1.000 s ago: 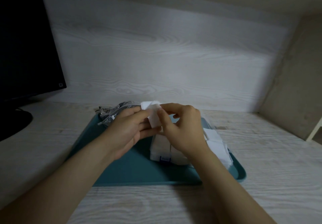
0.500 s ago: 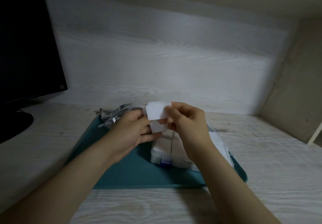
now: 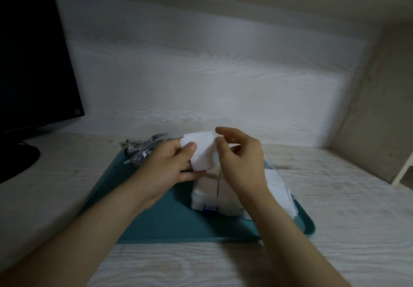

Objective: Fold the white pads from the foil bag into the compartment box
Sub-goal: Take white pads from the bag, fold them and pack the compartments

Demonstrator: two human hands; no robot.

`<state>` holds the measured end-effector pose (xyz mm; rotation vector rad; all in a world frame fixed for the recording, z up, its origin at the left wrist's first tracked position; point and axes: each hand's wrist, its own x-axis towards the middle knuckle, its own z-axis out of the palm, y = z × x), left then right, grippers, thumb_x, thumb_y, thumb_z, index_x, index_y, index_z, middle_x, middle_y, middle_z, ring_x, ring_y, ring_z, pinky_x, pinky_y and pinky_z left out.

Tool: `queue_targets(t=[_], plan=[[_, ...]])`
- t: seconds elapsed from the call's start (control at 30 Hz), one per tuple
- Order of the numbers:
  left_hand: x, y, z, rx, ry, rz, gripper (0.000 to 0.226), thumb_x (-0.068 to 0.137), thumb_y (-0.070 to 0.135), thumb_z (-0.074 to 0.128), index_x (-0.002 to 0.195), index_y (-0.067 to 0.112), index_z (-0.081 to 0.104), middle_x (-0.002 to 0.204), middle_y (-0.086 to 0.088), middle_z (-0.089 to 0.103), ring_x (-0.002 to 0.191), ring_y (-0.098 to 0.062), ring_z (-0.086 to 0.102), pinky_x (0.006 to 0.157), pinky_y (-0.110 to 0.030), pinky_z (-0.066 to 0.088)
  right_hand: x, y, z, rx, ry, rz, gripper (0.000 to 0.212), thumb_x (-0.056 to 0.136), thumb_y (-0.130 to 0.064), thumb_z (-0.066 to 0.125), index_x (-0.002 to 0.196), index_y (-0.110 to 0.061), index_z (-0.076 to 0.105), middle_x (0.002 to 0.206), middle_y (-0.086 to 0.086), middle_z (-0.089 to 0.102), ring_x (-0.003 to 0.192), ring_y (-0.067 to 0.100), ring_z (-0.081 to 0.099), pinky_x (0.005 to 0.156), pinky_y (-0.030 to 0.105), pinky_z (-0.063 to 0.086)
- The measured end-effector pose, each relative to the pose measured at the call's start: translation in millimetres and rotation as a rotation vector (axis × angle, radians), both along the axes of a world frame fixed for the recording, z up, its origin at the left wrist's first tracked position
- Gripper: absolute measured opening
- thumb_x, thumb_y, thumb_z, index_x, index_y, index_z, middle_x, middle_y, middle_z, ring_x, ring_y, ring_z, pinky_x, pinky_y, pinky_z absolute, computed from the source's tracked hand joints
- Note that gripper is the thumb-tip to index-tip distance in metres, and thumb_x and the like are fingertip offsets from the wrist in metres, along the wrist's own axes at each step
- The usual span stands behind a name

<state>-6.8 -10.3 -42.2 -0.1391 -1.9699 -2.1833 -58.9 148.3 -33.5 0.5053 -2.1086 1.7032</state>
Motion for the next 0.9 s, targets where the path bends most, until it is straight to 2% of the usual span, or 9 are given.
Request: queue_targets(t=[0.07, 0.17, 0.27, 0.37, 0.47, 0.6, 0.77, 0.9], plan=[[-0.4, -1.4, -0.3, 0.004, 0.002, -0.008, 0.031, 0.113, 0.018, 0.044, 0.135, 0.008, 0.064, 0.123, -0.012, 0.077, 0.115, -0.029, 0.075, 0.097, -0.044, 0.061, -2.7, 1.0, 1.1, -0.029, -0.09, 0.041, 0.02, 0.1, -0.022, 0.065, 0.113, -0.025, 0.079, 0.099, -0.014, 0.076, 0.085, 0.0, 0.067, 0.079, 0.024, 0.054], [0.6, -2.0, 0.4, 0.006, 0.005, -0.025, 0.031, 0.114, 0.018, 0.044, 0.135, 0.008, 0.064, 0.124, -0.012, 0.077, 0.115, -0.029, 0.075, 0.098, -0.043, 0.061, -2.3, 1.0, 2.7, -0.097, -0.202, 0.118, 0.017, 0.1, -0.018, 0.065, 0.098, -0.021, 0.082, 0.087, -0.007, 0.078, 0.074, -0.001, 0.065, 0.074, 0.026, 0.052], [1.3, -2.1, 2.0, 0.059, -0.012, -0.004, 0.03, 0.113, 0.017, 0.045, 0.134, 0.006, 0.064, 0.121, -0.013, 0.077, 0.111, -0.03, 0.076, 0.093, -0.04, 0.063, -3.3, 2.0, 3.1, -0.225, -0.214, 0.069, 0.017, 0.1, -0.014, 0.064, 0.093, -0.016, 0.08, 0.077, 0.005, 0.075, 0.067, 0.007, 0.064, 0.069, 0.031, 0.054], [1.2, -3.3, 2.7, 0.129, -0.048, 0.028, 0.028, 0.113, 0.016, 0.047, 0.132, 0.004, 0.064, 0.117, -0.013, 0.079, 0.107, -0.03, 0.077, 0.087, -0.039, 0.065, -1.8, 5.5, 9.3, -0.449, -0.18, 0.024, 0.014, 0.098, -0.007, 0.064, 0.095, -0.002, 0.076, 0.073, 0.013, 0.075, 0.065, 0.016, 0.069, 0.066, 0.03, 0.057], [1.1, -1.4, 3.6, 0.16, -0.074, 0.019, 0.028, 0.114, 0.015, 0.044, 0.13, 0.003, 0.064, 0.116, -0.016, 0.079, 0.106, -0.033, 0.077, 0.087, -0.041, 0.065, 7.5, 7.7, 17.7, -0.572, -0.186, 0.135, 0.01, 0.095, 0.0, 0.066, 0.097, 0.006, 0.072, 0.075, 0.019, 0.075, 0.071, 0.028, 0.076, 0.065, 0.031, 0.061], [-0.8, -0.1, 5.7, 0.257, -0.119, 0.008, 0.038, 0.115, 0.028, 0.04, 0.136, 0.004, 0.061, 0.118, -0.023, 0.076, 0.106, -0.038, 0.076, 0.086, -0.047, 0.065, 18.6, 1.4, 17.7, -0.455, -0.302, 0.296, 0.008, 0.094, 0.002, 0.068, 0.097, 0.009, 0.07, 0.079, 0.022, 0.076, 0.077, 0.037, 0.079, 0.07, 0.04, 0.066], [0.3, -0.7, 6.1, 0.247, -0.136, -0.051, 0.054, 0.113, 0.047, 0.034, 0.137, 0.009, 0.062, 0.122, -0.021, 0.075, 0.113, -0.035, 0.074, 0.096, -0.049, 0.062, 21.0, -4.3, 12.5, -0.296, -0.279, 0.285, 0.005, 0.095, 0.001, 0.068, 0.097, 0.005, 0.071, 0.08, 0.019, 0.078, 0.075, 0.035, 0.079, 0.073, 0.048, 0.067], [3.2, 0.5, 2.2, 0.153, -0.055, -0.077, 0.035, 0.113, 0.028, 0.044, 0.126, 0.003, 0.066, 0.123, -0.02, 0.075, 0.113, -0.034, 0.075, 0.096, -0.046, 0.062, 21.6, -6.8, 9.6, -0.233, -0.248, 0.25, 0.006, 0.095, -0.002, 0.07, 0.096, 0.004, 0.07, 0.075, 0.018, 0.077, 0.068, 0.031, 0.078, 0.063, 0.04, 0.065]])
